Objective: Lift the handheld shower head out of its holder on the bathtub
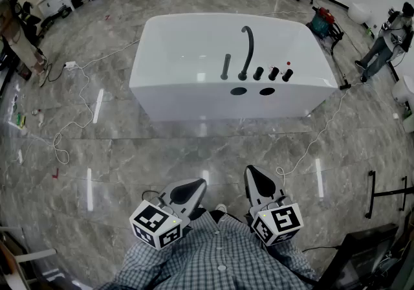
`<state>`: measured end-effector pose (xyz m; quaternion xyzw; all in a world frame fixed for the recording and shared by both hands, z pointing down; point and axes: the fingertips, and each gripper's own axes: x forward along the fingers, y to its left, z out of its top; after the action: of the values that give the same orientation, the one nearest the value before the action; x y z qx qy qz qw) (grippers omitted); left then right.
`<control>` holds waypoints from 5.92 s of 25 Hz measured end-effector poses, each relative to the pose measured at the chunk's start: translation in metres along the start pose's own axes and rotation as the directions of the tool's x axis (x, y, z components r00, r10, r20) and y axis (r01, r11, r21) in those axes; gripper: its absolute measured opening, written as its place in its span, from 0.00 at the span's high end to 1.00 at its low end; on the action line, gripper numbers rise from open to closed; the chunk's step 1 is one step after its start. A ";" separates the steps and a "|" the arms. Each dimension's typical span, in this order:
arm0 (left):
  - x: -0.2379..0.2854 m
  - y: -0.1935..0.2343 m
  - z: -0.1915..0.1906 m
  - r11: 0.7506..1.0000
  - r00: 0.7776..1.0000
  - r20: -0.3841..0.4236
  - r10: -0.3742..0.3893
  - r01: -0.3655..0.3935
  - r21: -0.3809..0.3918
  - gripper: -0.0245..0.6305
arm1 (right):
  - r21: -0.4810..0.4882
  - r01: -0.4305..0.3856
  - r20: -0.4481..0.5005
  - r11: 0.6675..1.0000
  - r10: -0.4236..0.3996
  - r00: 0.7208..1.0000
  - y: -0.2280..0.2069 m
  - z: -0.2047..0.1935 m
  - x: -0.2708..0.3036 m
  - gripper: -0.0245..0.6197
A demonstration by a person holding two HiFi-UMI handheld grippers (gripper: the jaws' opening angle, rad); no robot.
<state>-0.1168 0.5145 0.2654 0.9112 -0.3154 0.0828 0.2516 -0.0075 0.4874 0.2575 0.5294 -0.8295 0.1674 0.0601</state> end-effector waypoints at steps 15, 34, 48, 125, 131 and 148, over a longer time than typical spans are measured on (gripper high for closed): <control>0.013 -0.001 0.002 1.000 1.000 -0.005 0.009 -0.009 -0.002 0.95 | 0.047 0.012 0.024 0.999 -0.013 1.000 -0.019 0.006 0.001 0.94; 0.040 -0.032 -0.009 0.998 0.997 0.016 0.070 -0.070 0.003 0.95 | 0.045 -0.025 0.038 0.999 0.024 0.999 -0.062 0.003 -0.025 0.93; 0.073 -0.016 -0.005 0.999 0.999 0.020 0.049 -0.049 0.009 0.95 | 0.063 -0.004 0.054 0.998 0.001 0.999 -0.093 -0.002 -0.020 0.93; 0.425 0.314 0.223 0.983 0.988 0.002 0.155 -0.154 0.099 0.95 | 0.129 -0.080 -0.043 0.988 0.086 0.995 -0.359 0.149 0.420 0.93; 0.431 0.345 0.214 0.985 0.988 -0.035 0.151 -0.147 0.091 0.95 | 0.146 -0.064 -0.098 0.987 0.079 0.992 -0.359 0.133 0.445 0.93; 0.442 0.420 0.170 0.984 0.984 -0.137 0.113 -0.092 0.154 0.95 | 0.111 -0.080 -0.196 0.991 0.101 0.975 -0.334 0.087 0.504 0.93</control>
<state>-0.0293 -0.0916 0.4265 0.9013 -0.3360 0.1850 0.2016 0.0813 -0.1031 0.3876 0.4739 -0.8326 0.2652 0.1087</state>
